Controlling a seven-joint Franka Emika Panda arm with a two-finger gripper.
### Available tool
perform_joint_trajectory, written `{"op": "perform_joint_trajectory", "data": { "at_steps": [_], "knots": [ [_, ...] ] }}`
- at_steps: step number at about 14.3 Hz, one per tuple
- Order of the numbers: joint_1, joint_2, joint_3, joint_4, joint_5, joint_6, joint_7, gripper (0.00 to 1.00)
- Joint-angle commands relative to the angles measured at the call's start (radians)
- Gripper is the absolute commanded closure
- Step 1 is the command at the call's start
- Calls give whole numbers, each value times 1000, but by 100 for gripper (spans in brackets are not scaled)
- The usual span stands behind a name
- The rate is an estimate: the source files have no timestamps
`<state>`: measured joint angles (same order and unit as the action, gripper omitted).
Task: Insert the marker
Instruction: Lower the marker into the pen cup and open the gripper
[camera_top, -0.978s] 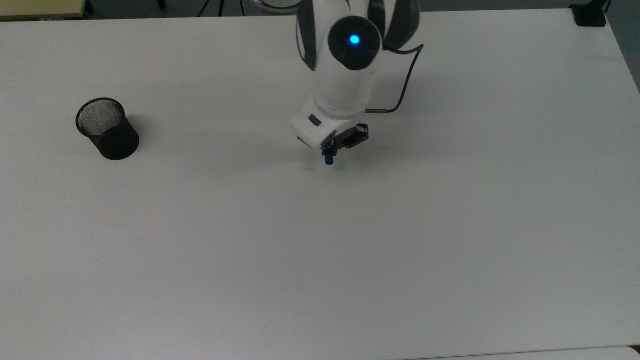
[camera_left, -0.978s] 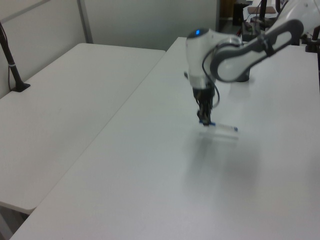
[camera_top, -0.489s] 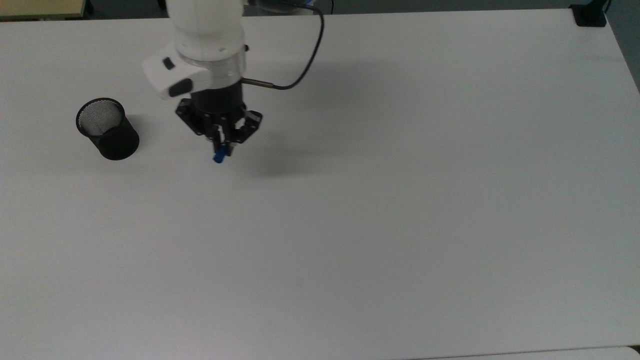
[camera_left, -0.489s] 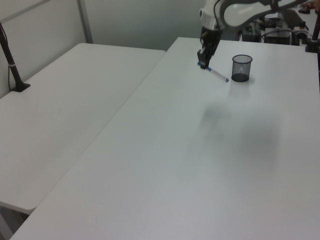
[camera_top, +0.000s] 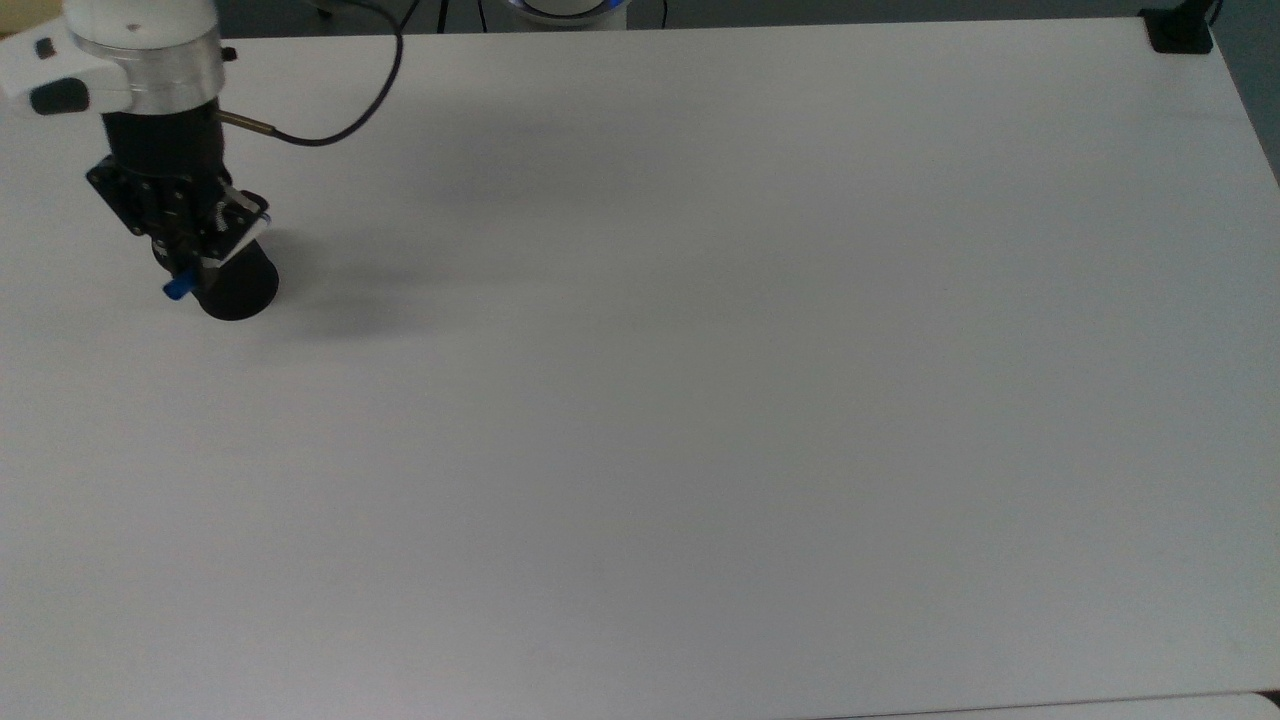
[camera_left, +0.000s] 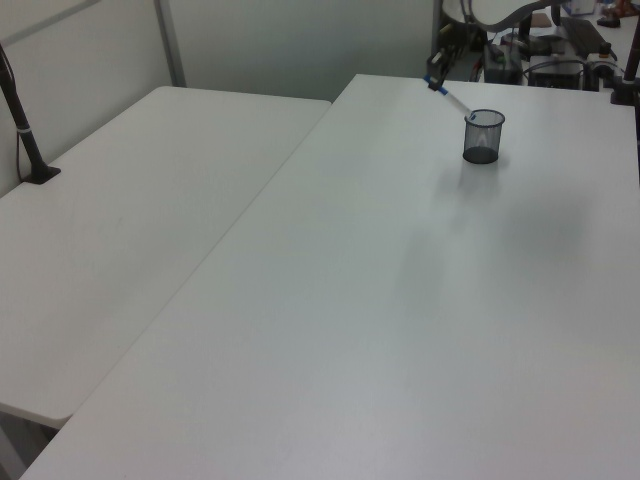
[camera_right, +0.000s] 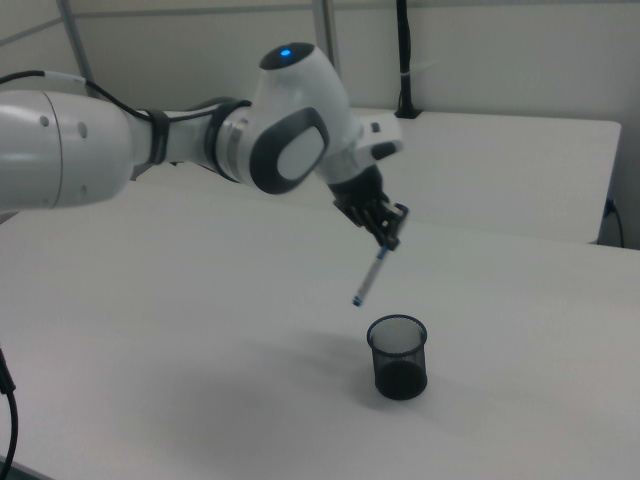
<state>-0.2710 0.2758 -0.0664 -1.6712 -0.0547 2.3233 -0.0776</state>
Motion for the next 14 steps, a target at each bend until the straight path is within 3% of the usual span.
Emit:
{"op": "perform_joint_trajectory", "data": {
  "at_steps": [1,5,10,11,13,14],
  "knots": [
    [-54,-20,5,-51,10,59,-82,98],
    [-65,-7,2,-97,10,139,-84,95],
    [-63,-3,2,-105,10,127,-99,89],
    [-65,-6,2,-110,10,125,-109,82],
    [-63,-10,0,-107,10,91,-110,42],
    [-63,-13,2,-104,10,68,-111,27]
  ]
}}
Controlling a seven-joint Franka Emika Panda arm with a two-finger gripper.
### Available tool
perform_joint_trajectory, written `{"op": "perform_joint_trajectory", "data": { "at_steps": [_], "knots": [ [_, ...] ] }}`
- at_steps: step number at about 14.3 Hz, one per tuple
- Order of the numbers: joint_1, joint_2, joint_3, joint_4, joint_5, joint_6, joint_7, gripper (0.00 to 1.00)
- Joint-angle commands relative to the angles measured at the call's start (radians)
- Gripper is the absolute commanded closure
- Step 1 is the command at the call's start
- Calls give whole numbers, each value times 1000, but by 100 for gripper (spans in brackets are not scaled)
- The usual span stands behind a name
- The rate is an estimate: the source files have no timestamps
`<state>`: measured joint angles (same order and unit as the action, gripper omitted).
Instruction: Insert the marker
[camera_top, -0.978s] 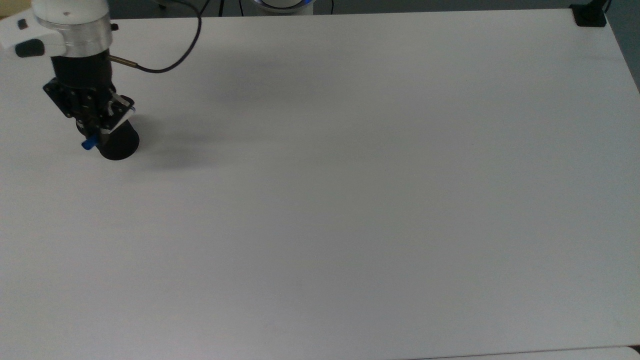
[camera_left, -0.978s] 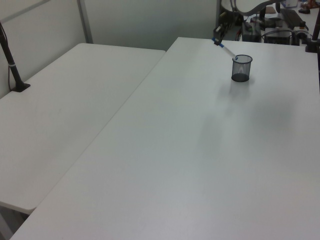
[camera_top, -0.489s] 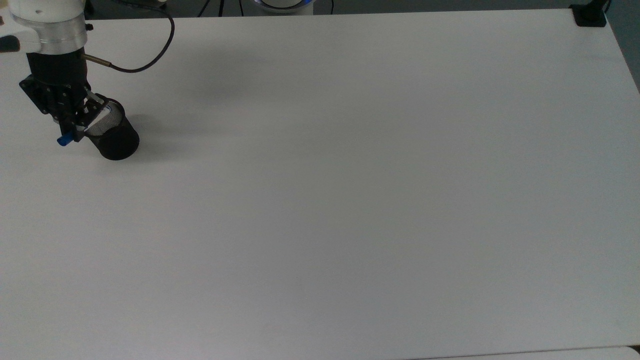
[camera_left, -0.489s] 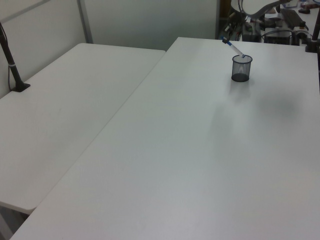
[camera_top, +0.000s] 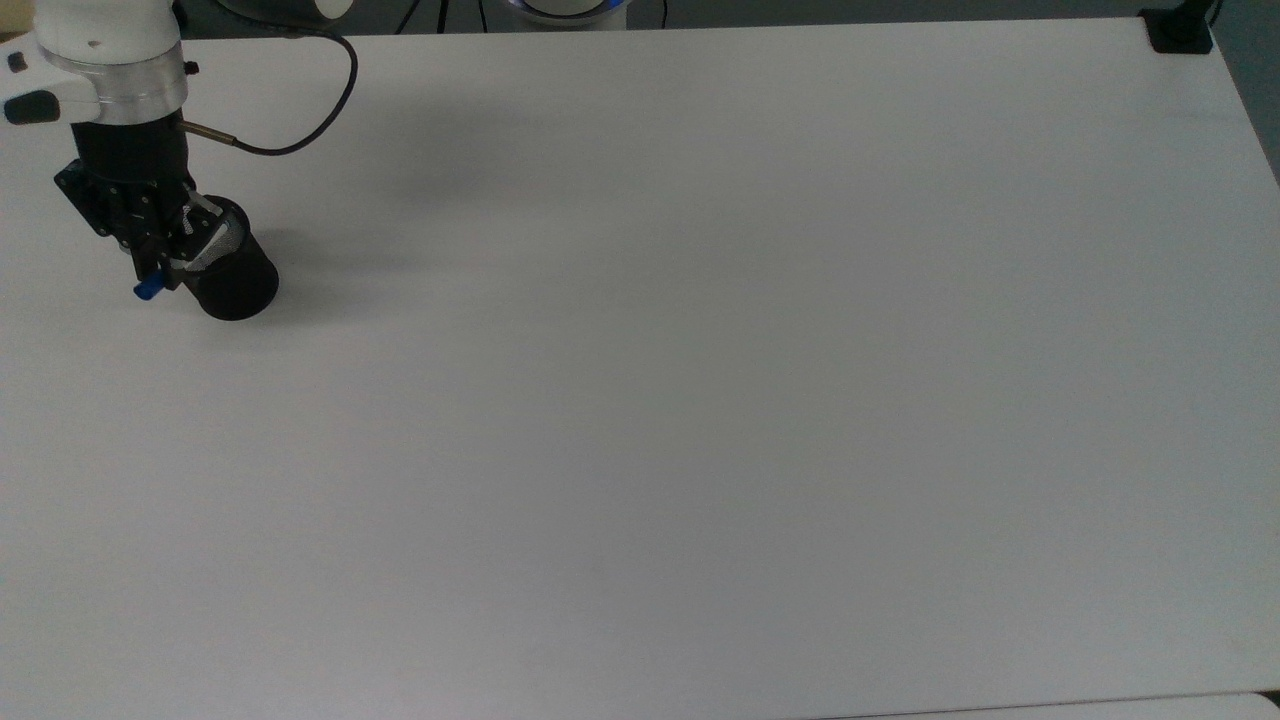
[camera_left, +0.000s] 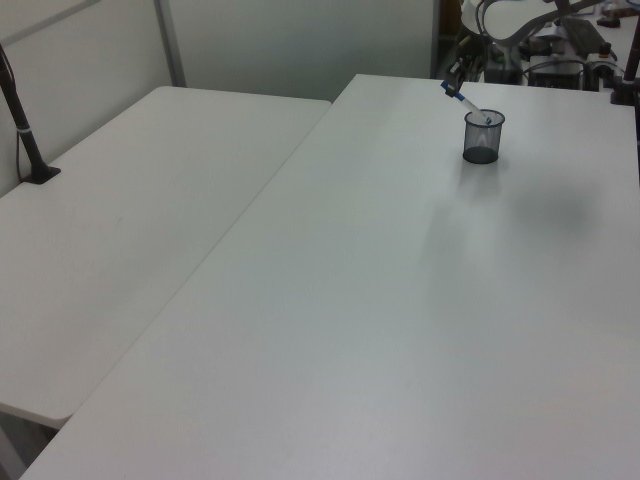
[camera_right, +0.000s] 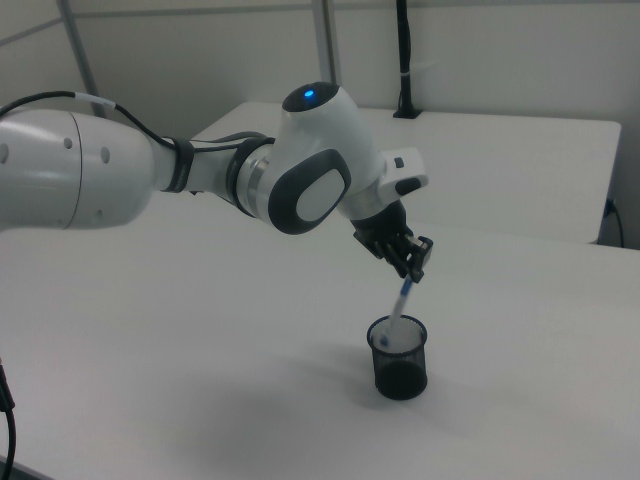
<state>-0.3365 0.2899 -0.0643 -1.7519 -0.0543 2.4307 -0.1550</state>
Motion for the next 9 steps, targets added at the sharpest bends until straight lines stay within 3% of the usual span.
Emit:
{"op": "perform_joint_trajectory", "data": {
  "at_steps": [1,2,5,9],
  "knots": [
    [5,-34,0,-21,10,-54,-32,7],
    [11,-38,0,-20,10,-71,-32,0],
    [59,-60,9,-12,11,-159,-28,0],
    [232,-60,9,49,10,-373,-21,0]
  ]
}}
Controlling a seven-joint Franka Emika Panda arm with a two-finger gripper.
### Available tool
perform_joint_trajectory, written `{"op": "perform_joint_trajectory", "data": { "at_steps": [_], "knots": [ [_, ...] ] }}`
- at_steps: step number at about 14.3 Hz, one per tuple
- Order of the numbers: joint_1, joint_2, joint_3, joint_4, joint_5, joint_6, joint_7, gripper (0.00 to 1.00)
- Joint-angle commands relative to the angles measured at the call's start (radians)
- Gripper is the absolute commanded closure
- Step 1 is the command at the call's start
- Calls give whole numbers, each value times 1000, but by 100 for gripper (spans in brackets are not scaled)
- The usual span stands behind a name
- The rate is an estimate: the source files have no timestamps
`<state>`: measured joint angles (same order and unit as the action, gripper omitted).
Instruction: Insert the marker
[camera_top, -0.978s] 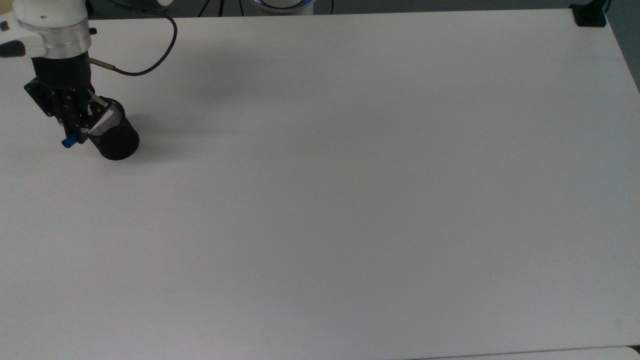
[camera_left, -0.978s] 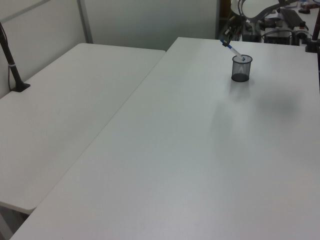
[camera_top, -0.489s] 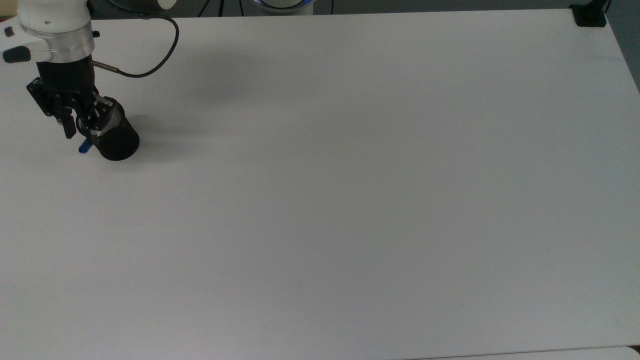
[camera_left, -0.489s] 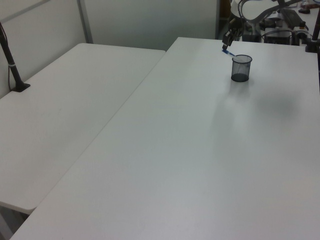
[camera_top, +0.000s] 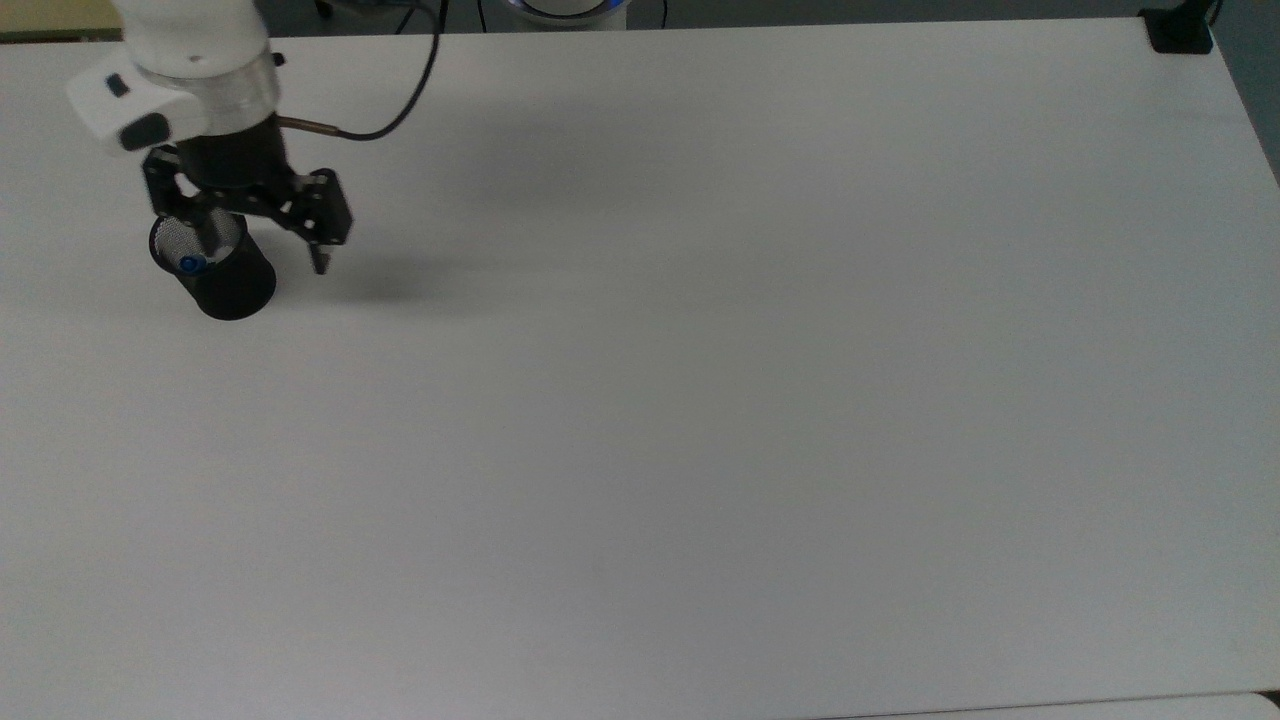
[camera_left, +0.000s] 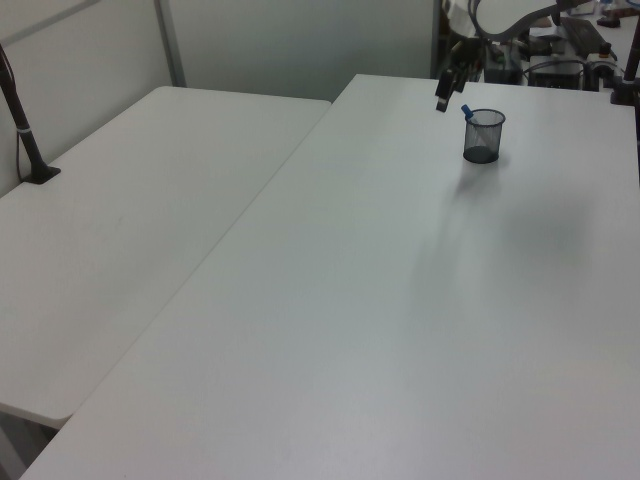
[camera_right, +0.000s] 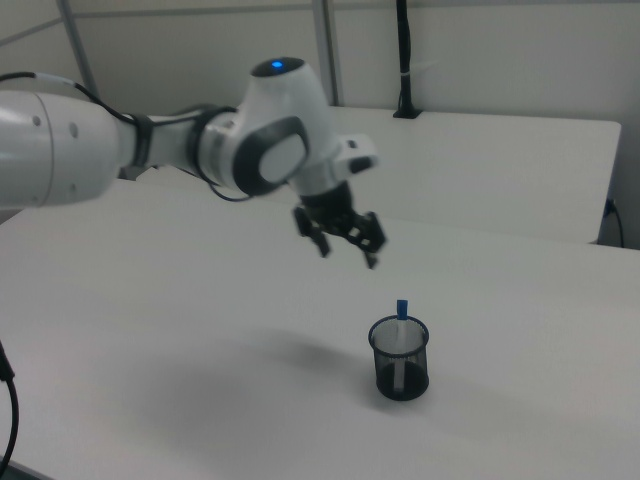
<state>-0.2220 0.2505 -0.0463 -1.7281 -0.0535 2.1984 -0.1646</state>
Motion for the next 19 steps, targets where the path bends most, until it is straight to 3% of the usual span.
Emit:
{"op": "perform_joint_trajectory", "data": {
  "at_steps": [1,6,12,19],
  "knots": [
    [153,-23,-9,44,9,-179,-9,0],
    [318,-104,-10,108,-8,-408,109,0],
    [380,-227,-15,105,-8,-540,180,0],
    [369,-235,-18,105,-8,-588,192,0]
  ]
}}
